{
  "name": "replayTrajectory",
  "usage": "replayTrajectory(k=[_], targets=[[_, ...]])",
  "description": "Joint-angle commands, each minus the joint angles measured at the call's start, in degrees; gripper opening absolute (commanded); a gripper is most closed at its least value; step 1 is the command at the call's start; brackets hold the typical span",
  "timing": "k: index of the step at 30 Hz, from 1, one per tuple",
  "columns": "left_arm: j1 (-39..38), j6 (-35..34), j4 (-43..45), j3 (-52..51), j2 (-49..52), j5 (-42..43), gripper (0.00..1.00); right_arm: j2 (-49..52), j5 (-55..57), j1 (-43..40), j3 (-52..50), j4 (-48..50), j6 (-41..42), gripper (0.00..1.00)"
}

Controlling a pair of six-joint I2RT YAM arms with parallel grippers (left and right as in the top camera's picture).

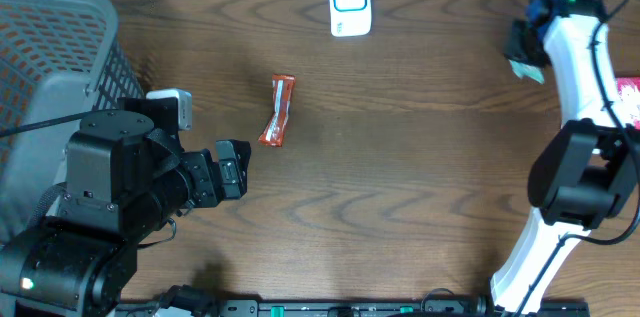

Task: Scan the item barcode
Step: 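Carry the green tissue pack to the right table edge and release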

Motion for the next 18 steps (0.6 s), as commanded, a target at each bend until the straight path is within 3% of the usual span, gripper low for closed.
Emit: replayTrajectory(k=[1,7,10,12,13,18], targets=[[-0.13,0.13,0.0,0.2,-0.2,-0.55,0.98,0.81,1.22,-4.37,-2.1,-0.28,-4.33,0.01],[-0.13,0.13,0.0,0.2,-0.2,-0.55,0.98,0.81,6.05,-11.45,-3.91,-0.5,-4.11,0.02],[-0.13,0.13,0.0,0.2,-0.2,-0.55,0.98,0.81,6.08,-13.55,-3.91,-1.07,-3.04,0.09],[-0.13,0.13,0.0,0.2,-0.2,-0.55,0.98,0.81,5.51,-14.49,-3.91,-1.49,-0.85,0.3],[-0.13,0.13,0.0,0.2,-0.2,-0.55,0.98,0.81,3.87,-14.99,-3.91,-1.73,0.0,0.99],[-0.13,0.13,0.0,0.2,-0.2,-0.55,0.98,0.79,-1.77,-14.6,-3.91,-1.84,0.17,0.99]])
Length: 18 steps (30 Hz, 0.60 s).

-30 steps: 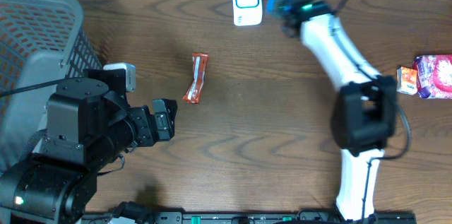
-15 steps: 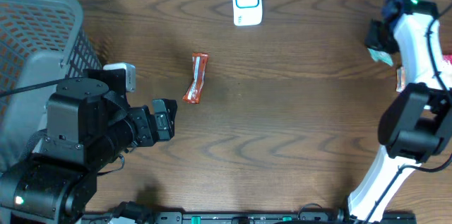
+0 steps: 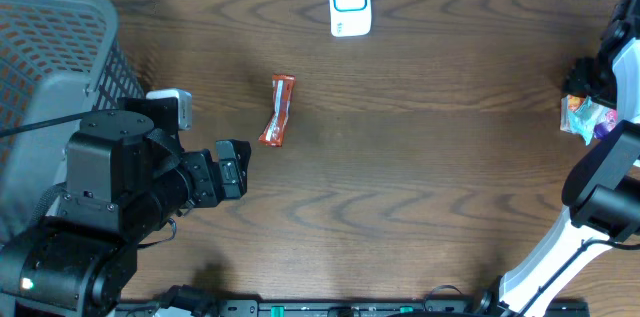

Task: Scan the item barcode
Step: 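Carry the green tissue pack to the right table edge and release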

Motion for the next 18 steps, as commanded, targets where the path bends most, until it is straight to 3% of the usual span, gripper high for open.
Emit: replayTrajectory(k=[1,13,18], targets=[[-0.13,0.13,0.0,0.2,-0.2,-0.55,0.98,0.37,-6.38,0.61,-0.22,-0.26,1.51,0.99],[-0.13,0.15,0.0,0.2,-0.2,-0.55,0.98,0.37,-51.58,11.41,-0.22,-6.8,-1.99,0.99],[-0.13,0.13,0.0,0.2,-0.2,-0.55,0.98,0.39,-54.82,20.76,-0.22,-6.56,-1.92,0.99]])
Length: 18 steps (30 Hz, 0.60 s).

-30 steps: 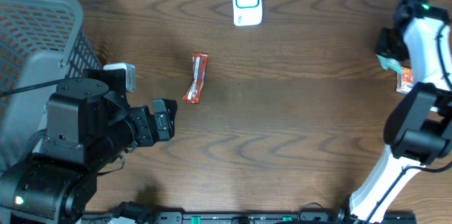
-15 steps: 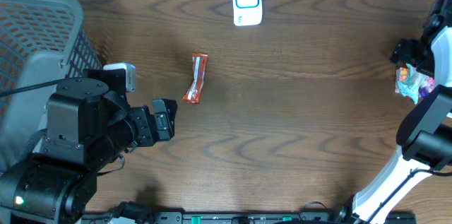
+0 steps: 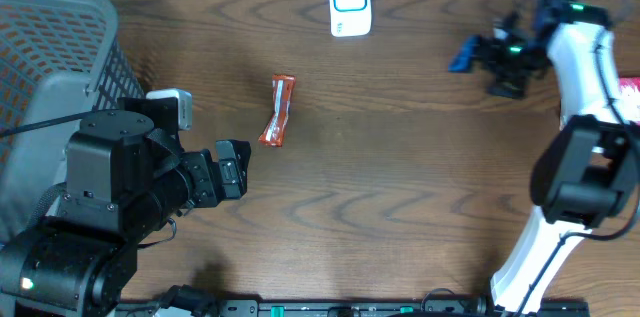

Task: Scan the item barcode
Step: 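Carry the green tissue pack to the right table edge and release, then move the right gripper to the orange bar and grasp it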

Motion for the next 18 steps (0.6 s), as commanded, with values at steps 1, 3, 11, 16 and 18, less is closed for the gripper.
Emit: replayTrajectory(k=[1,3,11,16,18], targets=[[-0.13,0.13,-0.04,0.2,-0.2,-0.55,0.98,0.39,-8.74,7.28,-0.22,1.09,-1.03,0.99],[-0.13,0.13,-0.02,0.2,-0.2,-0.55,0.98,0.39,-8.7,11.85,-0.22,3.3,-1.03,0.99],[-0.13,0.13,-0.02,0.2,-0.2,-0.55,0.98,0.42,9.64,29.66,-0.22,12.59,18.38,0.99],[-0.13,0.13,-0.02,0.2,-0.2,-0.55,0.98,0.46,17.99,38.56,-0.22,17.64,22.53,0.99],[-0.13,0.13,-0.02,0.2,-0.2,-0.55,0.98,0.57,21.81,41.13,-0.22,18.82,25.05,0.99]])
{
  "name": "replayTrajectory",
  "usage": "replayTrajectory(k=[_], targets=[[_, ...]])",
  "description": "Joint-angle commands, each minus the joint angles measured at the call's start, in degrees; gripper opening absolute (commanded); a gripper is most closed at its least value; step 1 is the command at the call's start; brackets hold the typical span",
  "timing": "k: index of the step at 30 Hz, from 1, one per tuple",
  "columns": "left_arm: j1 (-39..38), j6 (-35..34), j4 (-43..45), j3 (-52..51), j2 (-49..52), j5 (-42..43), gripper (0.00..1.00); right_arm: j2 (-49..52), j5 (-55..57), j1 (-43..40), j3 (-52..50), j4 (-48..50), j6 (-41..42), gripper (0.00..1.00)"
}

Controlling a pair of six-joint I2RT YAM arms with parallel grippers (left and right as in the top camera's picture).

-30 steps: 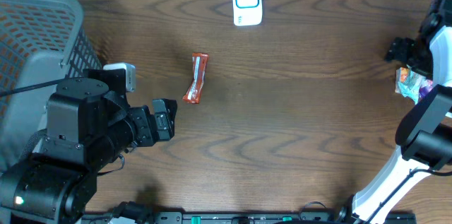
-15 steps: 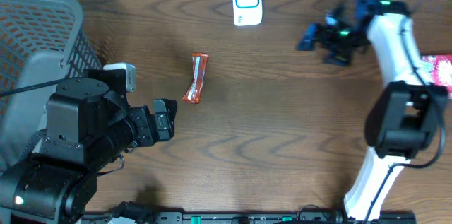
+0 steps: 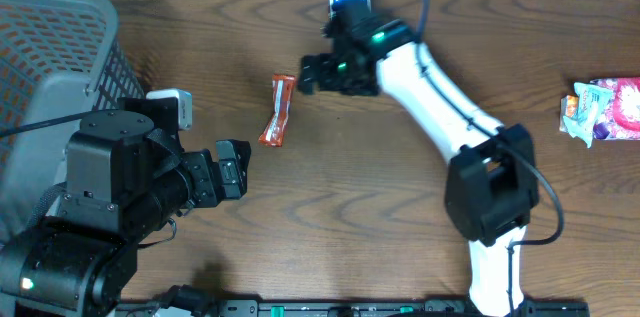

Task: Scan the item barcode
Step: 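Move the right gripper to the orange bar and grasp it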

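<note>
A small orange-red snack packet point(image 3: 278, 110) lies on the brown table left of centre. The white scanner with a blue screen point(image 3: 349, 2) stands at the far edge, partly covered by my right arm. My right gripper point(image 3: 308, 74) reaches across from the right and hovers just right of the packet's top end. Its fingers are apart and hold nothing. My left gripper point(image 3: 236, 167) sits lower left of the packet, open and empty.
A grey mesh basket point(image 3: 60, 37) fills the left side behind my left arm. A colourful pink and orange packet point(image 3: 603, 110) lies at the far right edge. My right arm's white links stretch diagonally across the table's middle.
My right gripper has moved from the right part of the table, near the back, over to the left, beside the orange-red packet. The packet, scanner and left arm stay where they were.
My right gripper was first at the far right near the back, then at the right edge over the colourful packet. After that it stood right of the scanner, and now it is beside the orange-red packet. The left arm has held still throughout.
</note>
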Motion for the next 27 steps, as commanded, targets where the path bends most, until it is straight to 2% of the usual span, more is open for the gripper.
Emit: replayTrajectory(k=[1,5,9,16,18,19,20,24,26,27], targets=[[-0.13,0.13,-0.04,0.2,-0.2,-0.55,0.98,0.83,10.56,3.87,-0.22,1.51,8.02,0.99],[-0.13,0.13,-0.02,0.2,-0.2,-0.55,0.98,3.28,10.8,7.1,-0.22,5.14,11.85,0.97],[-0.13,0.13,-0.02,0.2,-0.2,-0.55,0.98,6.16,9.35,8.24,-0.22,7.67,12.2,0.97],[-0.13,0.13,-0.02,0.2,-0.2,-0.55,0.98,11.04,2.58,9.51,-0.22,12.41,12.17,0.88],[-0.13,0.15,-0.02,0.2,-0.2,-0.55,0.98,12.0,2.6,9.92,-0.22,12.5,12.17,0.75],[-0.13,0.13,-0.02,0.2,-0.2,-0.55,0.98,12.44,2.6,10.1,-0.22,12.46,12.17,0.58],[-0.13,0.13,-0.02,0.2,-0.2,-0.55,0.98,12.52,2.56,10.27,-0.22,12.17,12.17,0.47],[-0.13,0.13,-0.02,0.2,-0.2,-0.55,0.98,12.35,0.63,10.75,-0.22,11.65,12.17,0.23],[-0.13,0.13,-0.02,0.2,-0.2,-0.55,0.98,12.26,0.24,10.75,-0.22,11.47,12.15,0.01],[-0.13,0.13,-0.02,0.2,-0.2,-0.55,0.98,12.13,0.26,10.75,-0.2,10.97,12.15,0.01]])
